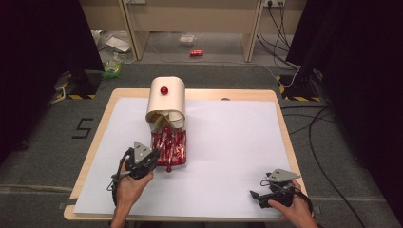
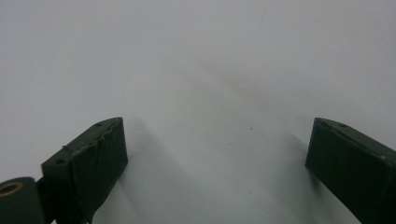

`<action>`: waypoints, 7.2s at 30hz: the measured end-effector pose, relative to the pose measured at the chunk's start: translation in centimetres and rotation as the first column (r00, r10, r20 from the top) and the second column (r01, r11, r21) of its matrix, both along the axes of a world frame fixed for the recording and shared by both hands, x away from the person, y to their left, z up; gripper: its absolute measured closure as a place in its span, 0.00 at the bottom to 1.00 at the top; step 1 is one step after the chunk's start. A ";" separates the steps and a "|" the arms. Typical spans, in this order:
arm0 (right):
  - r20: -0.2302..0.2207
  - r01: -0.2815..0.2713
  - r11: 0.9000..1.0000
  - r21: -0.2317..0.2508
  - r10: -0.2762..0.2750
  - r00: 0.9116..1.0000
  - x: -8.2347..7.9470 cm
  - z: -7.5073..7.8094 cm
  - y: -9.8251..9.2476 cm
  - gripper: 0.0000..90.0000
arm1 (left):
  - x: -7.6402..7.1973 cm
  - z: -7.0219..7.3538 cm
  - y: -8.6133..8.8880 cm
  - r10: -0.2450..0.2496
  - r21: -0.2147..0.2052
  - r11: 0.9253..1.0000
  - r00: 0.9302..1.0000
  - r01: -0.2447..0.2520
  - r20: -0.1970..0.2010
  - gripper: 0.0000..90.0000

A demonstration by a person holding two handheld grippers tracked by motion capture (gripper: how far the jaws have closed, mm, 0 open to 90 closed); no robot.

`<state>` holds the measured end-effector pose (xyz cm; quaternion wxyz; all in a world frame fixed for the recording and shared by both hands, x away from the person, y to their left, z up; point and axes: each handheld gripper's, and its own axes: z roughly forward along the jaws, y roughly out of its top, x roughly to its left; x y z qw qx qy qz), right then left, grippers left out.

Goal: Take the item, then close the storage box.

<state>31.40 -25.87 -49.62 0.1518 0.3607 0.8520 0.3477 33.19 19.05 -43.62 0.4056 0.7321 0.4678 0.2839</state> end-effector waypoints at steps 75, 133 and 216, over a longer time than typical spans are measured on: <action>0.001 0.000 1.000 0.000 0.000 1.000 0.0 0.0 0.0 0.06 | 0.2 -5.6 11.0 0.275 -0.003 0.961 0.957 -0.277 -0.092 0.92; 0.001 0.002 1.000 -0.001 -0.002 1.000 0.0 0.0 0.0 0.06 | -1.1 -4.5 8.2 0.142 -0.015 0.990 0.989 -0.143 -0.029 0.20; 0.001 0.000 1.000 0.000 0.000 1.000 0.0 0.0 0.0 0.06 | -2.1 -5.9 2.4 0.061 -0.015 0.998 0.998 -0.061 -0.004 0.19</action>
